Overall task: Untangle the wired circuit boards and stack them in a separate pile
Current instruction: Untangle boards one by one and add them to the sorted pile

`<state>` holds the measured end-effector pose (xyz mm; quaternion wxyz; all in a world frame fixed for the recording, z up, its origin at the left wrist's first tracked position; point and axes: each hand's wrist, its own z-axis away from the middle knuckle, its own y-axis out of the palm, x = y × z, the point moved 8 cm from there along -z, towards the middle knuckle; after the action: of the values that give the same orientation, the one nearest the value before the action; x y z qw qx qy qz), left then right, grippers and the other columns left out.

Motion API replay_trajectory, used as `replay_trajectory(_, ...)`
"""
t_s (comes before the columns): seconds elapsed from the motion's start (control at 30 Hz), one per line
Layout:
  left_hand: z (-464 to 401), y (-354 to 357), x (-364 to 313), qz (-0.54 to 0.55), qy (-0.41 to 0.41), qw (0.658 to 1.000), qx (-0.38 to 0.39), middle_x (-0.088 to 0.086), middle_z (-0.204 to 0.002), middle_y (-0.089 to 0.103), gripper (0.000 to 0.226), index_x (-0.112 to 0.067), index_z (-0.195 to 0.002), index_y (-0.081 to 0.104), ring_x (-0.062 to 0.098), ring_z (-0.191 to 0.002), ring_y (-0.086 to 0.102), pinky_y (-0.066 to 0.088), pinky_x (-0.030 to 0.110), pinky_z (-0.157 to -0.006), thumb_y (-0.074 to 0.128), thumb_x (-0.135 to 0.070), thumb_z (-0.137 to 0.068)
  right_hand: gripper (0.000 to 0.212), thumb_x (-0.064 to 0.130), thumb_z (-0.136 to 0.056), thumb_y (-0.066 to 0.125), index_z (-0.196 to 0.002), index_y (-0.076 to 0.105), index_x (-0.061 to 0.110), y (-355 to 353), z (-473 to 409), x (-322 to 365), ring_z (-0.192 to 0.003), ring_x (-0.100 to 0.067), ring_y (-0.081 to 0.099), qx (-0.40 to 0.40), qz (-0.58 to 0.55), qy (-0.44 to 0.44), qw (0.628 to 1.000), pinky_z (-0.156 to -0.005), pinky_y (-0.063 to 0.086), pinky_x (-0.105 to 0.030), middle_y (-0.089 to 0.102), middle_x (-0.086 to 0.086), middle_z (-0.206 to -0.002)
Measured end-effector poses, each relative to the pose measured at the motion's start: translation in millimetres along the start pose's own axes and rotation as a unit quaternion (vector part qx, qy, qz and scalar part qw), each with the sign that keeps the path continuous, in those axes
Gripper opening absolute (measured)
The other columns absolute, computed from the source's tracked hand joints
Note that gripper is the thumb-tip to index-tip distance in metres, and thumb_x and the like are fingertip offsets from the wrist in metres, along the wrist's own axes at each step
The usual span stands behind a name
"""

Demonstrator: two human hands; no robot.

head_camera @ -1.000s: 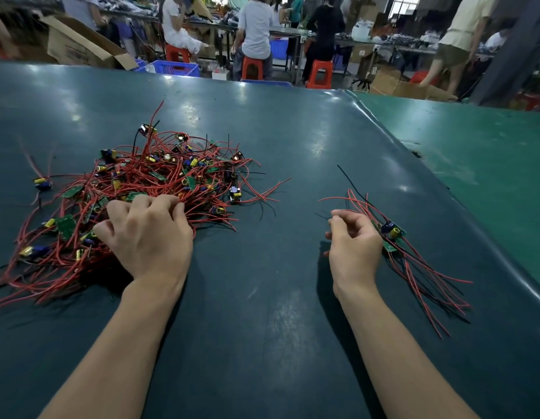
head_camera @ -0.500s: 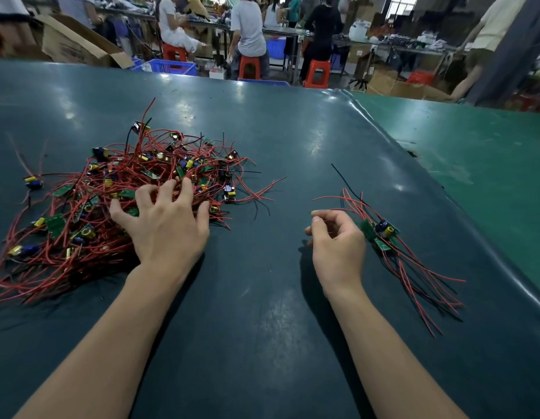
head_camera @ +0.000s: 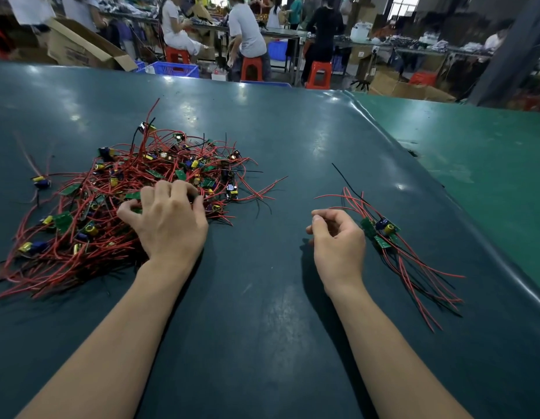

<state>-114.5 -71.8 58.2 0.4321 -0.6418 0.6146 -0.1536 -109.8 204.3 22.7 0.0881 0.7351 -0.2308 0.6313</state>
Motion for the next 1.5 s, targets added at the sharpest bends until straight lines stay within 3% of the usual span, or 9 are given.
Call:
replay_trajectory(0.13,0,9,3,-0.033,-0.024,0.999,0.035,0.011,-0.103,0.064,0.036,-0.012,-0.112,0.055,0.033,-0.104,0.050,0.028,0.051,-0.094,0.060,-0.036,-0.086,0.016,0.012,-0.091,0.060,-0.083,0.067,0.024,0,-1,-2,-0.068,-0.008,0.063,0.003,0.001,0.005,1.000,-0.073,0.057,-0.036,0.067,0.007,-0.068)
replay_trajectory(0.23,0,10,5,-0.039,-0.028,0.998,0.036,0.010,-0.101,0.066,0.047,-0.015,-0.109,0.061,0.033,-0.102,0.051,0.024,0.049,-0.091,0.054,-0.056,-0.089,0.017,0.013,-0.091,0.060,-0.082,0.067,0.025,0,-3,-2,-0.070,-0.009,0.064,0.000,0.005,0.007,1.000,-0.075,0.056,-0.036,0.068,0.007,-0.069)
replay_trajectory(0.43,2,0,9,0.019,-0.079,0.997,0.008,0.008,-0.101,0.069,0.027,-0.017,-0.106,0.064,0.031,-0.106,0.051,0.027,0.054,-0.095,0.055,-0.039,-0.094,0.014,0.015,-0.091,0.061,-0.083,0.068,0.024,4,-4,-1,-0.078,-0.013,0.067,0.017,0.039,-0.008,0.999,-0.076,0.055,-0.032,0.069,0.007,-0.076)
replay_trajectory(0.63,-5,-50,15,0.108,-0.061,0.979,-0.160,0.014,-0.107,0.071,0.033,-0.017,-0.117,0.066,0.030,-0.119,0.046,0.031,0.052,-0.101,0.049,-0.037,-0.097,0.017,0.017,-0.089,0.062,-0.078,0.065,0.028,8,-5,-2,-0.074,-0.012,0.066,0.041,0.056,-0.013,0.998,-0.069,0.050,-0.025,0.069,0.007,-0.074)
replay_trajectory(0.8,4,-69,1,0.142,-0.007,0.964,-0.223,0.015,-0.107,0.070,0.026,-0.011,-0.112,0.065,0.033,-0.124,0.047,0.038,0.047,-0.101,0.052,-0.029,-0.099,0.017,0.016,-0.087,0.063,-0.075,0.066,0.028,11,-5,-3,-0.068,-0.015,0.063,0.047,0.060,-0.008,0.997,-0.070,0.054,-0.034,0.070,0.005,-0.073)
replay_trajectory(0.9,2,-42,-8,0.043,0.008,0.994,-0.096,0.009,-0.113,0.067,0.019,-0.014,-0.106,0.068,0.034,-0.121,0.043,0.031,0.055,-0.099,0.057,-0.025,-0.095,0.017,0.016,-0.087,0.063,-0.076,0.066,0.028,11,-5,-1,-0.069,-0.010,0.063,0.046,0.069,-0.018,0.996,-0.070,0.053,-0.031,0.069,0.008,-0.072)
replay_trajectory(1.0,1,-15,-1,-0.011,-0.021,0.999,0.029,0.010,-0.097,0.069,0.015,-0.016,-0.104,0.069,0.031,-0.110,0.051,0.027,0.053,-0.097,0.063,-0.021,-0.091,0.018,0.015,-0.087,0.062,-0.076,0.066,0.029,10,-4,-1,-0.065,-0.005,0.059,0.049,0.074,-0.022,0.996,-0.067,0.050,-0.027,0.066,0.012,-0.068)
replay_trajectory(1.33,14,-9,-18,0.033,0.016,0.998,0.058,0.004,-0.081,0.061,0.015,-0.016,-0.104,0.064,0.030,-0.114,0.051,0.015,0.054,-0.106,0.059,-0.018,-0.090,0.016,0.019,-0.086,0.062,-0.076,0.065,0.031,12,-4,-1,-0.074,-0.012,0.066,0.055,0.099,-0.024,0.993,-0.074,0.056,-0.038,0.069,0.010,-0.072)
replay_trajectory(1.5,16,-53,-30,0.088,0.107,0.976,-0.168,0.000,-0.088,0.074,0.014,-0.019,-0.100,0.071,0.023,-0.106,0.052,0.020,0.038,-0.096,0.060,-0.025,-0.096,0.015,0.018,-0.088,0.062,-0.076,0.066,0.027,14,-3,-2,-0.069,-0.021,0.064,0.066,0.080,-0.007,0.995,-0.073,0.056,-0.048,0.071,0.003,-0.075)
